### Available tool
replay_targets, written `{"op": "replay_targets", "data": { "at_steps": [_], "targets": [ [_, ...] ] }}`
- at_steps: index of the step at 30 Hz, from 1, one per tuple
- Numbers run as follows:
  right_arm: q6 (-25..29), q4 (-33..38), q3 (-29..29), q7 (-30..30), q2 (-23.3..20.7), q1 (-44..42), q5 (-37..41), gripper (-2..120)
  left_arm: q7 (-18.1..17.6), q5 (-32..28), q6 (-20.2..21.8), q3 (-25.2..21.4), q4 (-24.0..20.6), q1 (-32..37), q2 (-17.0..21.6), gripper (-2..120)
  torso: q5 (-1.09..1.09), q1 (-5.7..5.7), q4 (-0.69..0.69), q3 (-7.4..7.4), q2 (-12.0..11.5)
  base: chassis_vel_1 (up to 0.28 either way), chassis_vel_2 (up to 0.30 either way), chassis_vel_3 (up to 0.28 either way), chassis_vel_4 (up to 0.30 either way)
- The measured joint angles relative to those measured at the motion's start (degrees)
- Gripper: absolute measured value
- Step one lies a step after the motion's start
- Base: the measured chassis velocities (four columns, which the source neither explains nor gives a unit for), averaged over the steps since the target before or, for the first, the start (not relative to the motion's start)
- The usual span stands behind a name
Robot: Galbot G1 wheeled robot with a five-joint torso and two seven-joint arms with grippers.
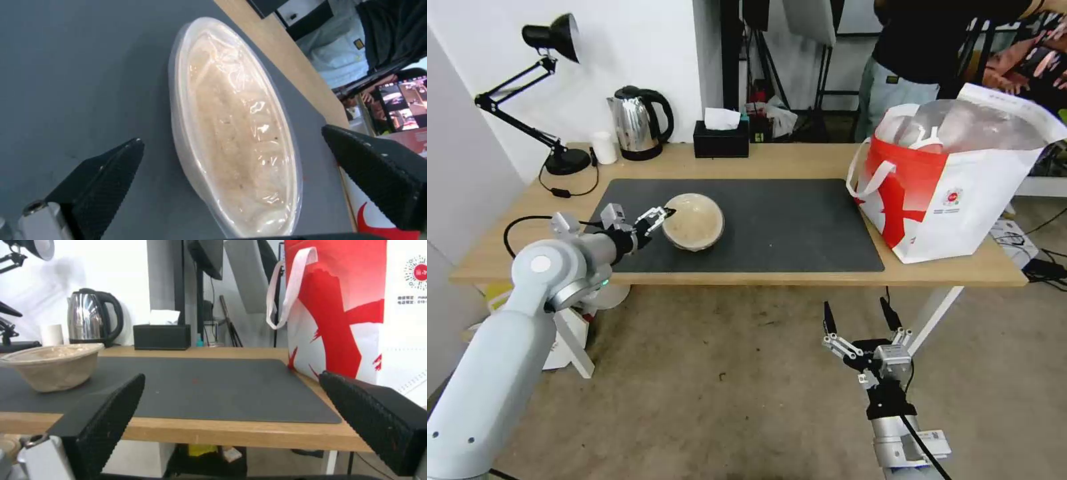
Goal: Pick up the trash from the table and place it into the takeout bag.
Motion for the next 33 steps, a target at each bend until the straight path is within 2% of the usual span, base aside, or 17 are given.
{"op": "replay_targets", "data": {
  "at_steps": [33],
  "targets": [
    [0.0, 0.0, 0.0, 0.0, 0.0, 0.0, 0.0, 100, 0.4, 3.1, 0.0, 5.7, 7.3, -5.3, -3.4, 100, 0.00, -0.01, 0.00, 0.00, 0.0, 0.000, 0.000, 0.000, 0.000]
  ]
}}
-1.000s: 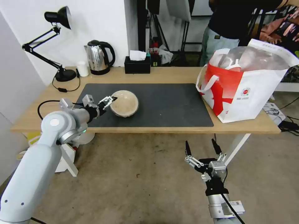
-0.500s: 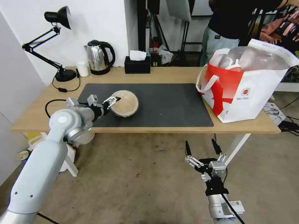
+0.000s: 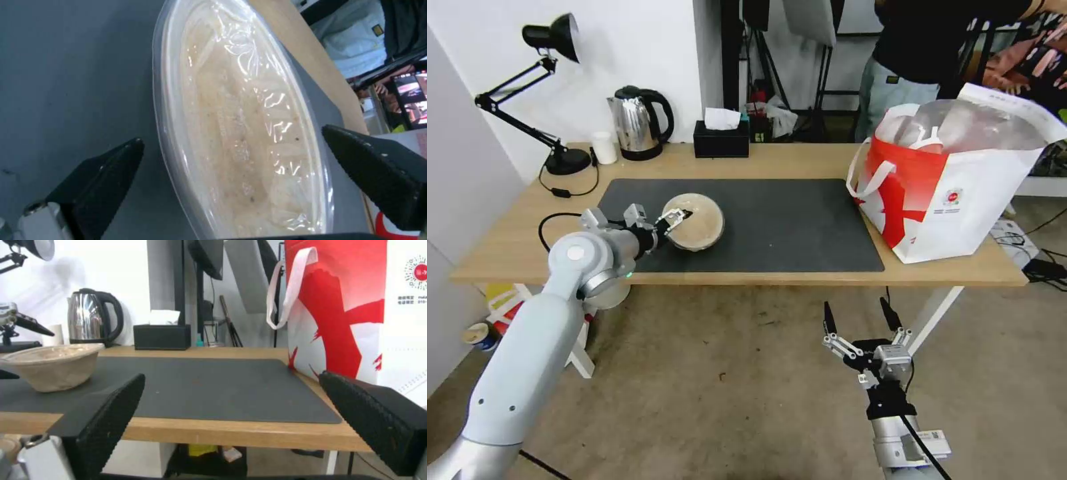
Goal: Pick up the trash from the table and place it into the takeout bag.
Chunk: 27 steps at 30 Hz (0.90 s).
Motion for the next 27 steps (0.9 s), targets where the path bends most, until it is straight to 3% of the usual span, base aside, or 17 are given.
{"op": "replay_targets", "data": {
  "at_steps": [27],
  "targets": [
    [0.0, 0.0, 0.0, 0.0, 0.0, 0.0, 0.0, 100, 1.6, 3.3, 0.0, 4.0, 5.8, -3.8, -2.9, 100, 0.03, 0.00, 0.01, -0.02, 0.0, 0.000, 0.000, 0.000, 0.000]
  ]
}}
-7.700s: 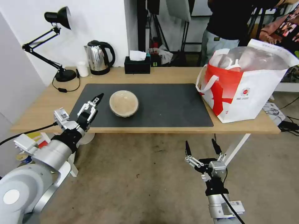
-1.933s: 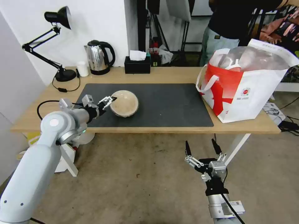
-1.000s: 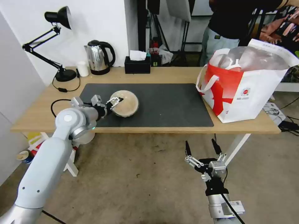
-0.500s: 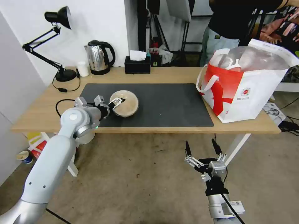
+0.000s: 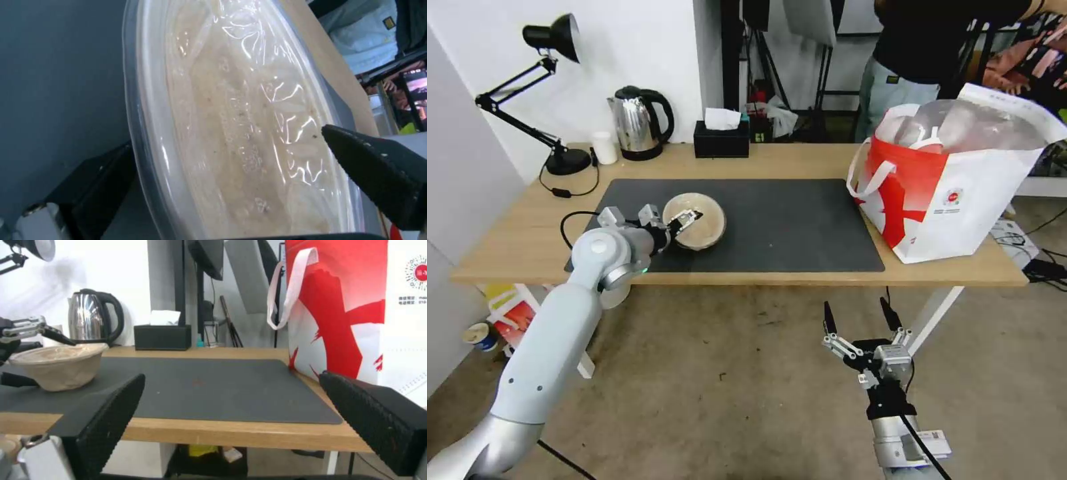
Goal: Pick up the trash from the table and place it into the takeout bag.
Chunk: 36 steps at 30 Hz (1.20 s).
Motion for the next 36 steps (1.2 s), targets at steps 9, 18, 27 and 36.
{"op": "replay_targets", "data": {
  "at_steps": [9, 18, 27, 36],
  "targets": [
    [0.0, 0.0, 0.0, 0.0, 0.0, 0.0, 0.0, 100, 0.4, 0.7, -0.1, 0.7, 0.9, -0.3, -0.7, 92, -0.01, -0.01, 0.02, -0.01, 0.0, 0.000, 0.000, 0.000, 0.000],
    [0.0, 0.0, 0.0, 0.0, 0.0, 0.0, 0.0, 100, 0.4, 0.7, -0.2, 0.9, 0.8, -0.2, 0.1, 61, -0.06, 0.03, -0.04, 0.03, 0.0, 0.000, 0.000, 0.000, 0.000],
    [0.0, 0.0, 0.0, 0.0, 0.0, 0.0, 0.0, 100, 0.4, 1.2, -0.3, 0.8, 0.3, 0.7, 0.3, 28, -0.05, 0.03, -0.04, 0.03, 0.0, 0.000, 0.000, 0.000, 0.000],
    [0.0, 0.0, 0.0, 0.0, 0.0, 0.0, 0.0, 100, 0.6, 1.4, -1.0, 0.6, -0.3, 1.1, 0.9, 9, -0.03, 0.02, -0.02, 0.02, 0.0, 0.000, 0.000, 0.000, 0.000]
  ]
}}
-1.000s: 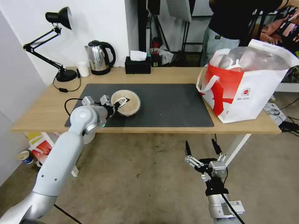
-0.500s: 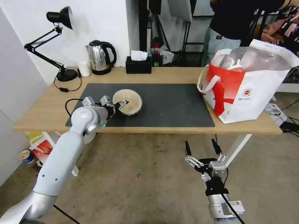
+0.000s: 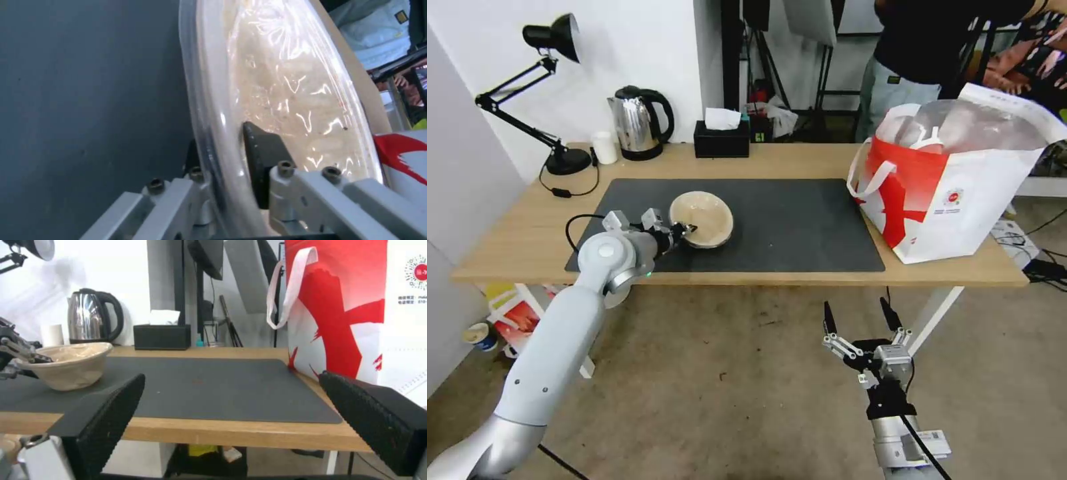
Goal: Pick up the trash from the table and place it into the takeout bag.
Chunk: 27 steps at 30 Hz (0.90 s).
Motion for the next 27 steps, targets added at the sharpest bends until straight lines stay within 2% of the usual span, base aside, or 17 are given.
{"op": "replay_targets", "data": {
  "at_steps": [5, 15, 22, 24, 27],
  "targets": [
    [0.0, 0.0, 0.0, 0.0, 0.0, 0.0, 0.0, 100, 0.0, 0.1, -0.5, -0.1, -0.2, 0.2, 0.4, 4, 0.00, 0.00, 0.01, 0.00, 0.0, 0.000, 0.000, 0.000, 0.000],
    [0.0, 0.0, 0.0, 0.0, 0.0, 0.0, 0.0, 100, 1.2, 0.4, -1.2, -1.5, -2.2, 1.7, 1.5, 3, -0.01, 0.00, 0.02, 0.00, 0.0, 0.000, 0.000, 0.000, 0.000],
    [0.0, 0.0, 0.0, 0.0, 0.0, 0.0, 0.0, 100, 2.6, 0.1, -2.9, -3.8, -7.5, 3.0, 4.4, 2, 0.00, -0.01, 0.02, 0.00, 0.0, 0.000, 0.000, 0.000, 0.000],
    [0.0, 0.0, 0.0, 0.0, 0.0, 0.0, 0.0, 100, 3.9, -0.7, -3.7, -5.2, -10.7, 3.9, 6.5, 2, 0.00, -0.01, 0.02, -0.01, 0.0, 0.000, 0.000, 0.000, 0.000],
    [0.0, 0.0, 0.0, 0.0, 0.0, 0.0, 0.0, 100, 5.1, -1.4, -4.7, -6.4, -13.2, 4.5, 8.3, 2, 0.00, -0.01, 0.02, -0.01, 0.0, 0.000, 0.000, 0.000, 0.000]
  ]
}}
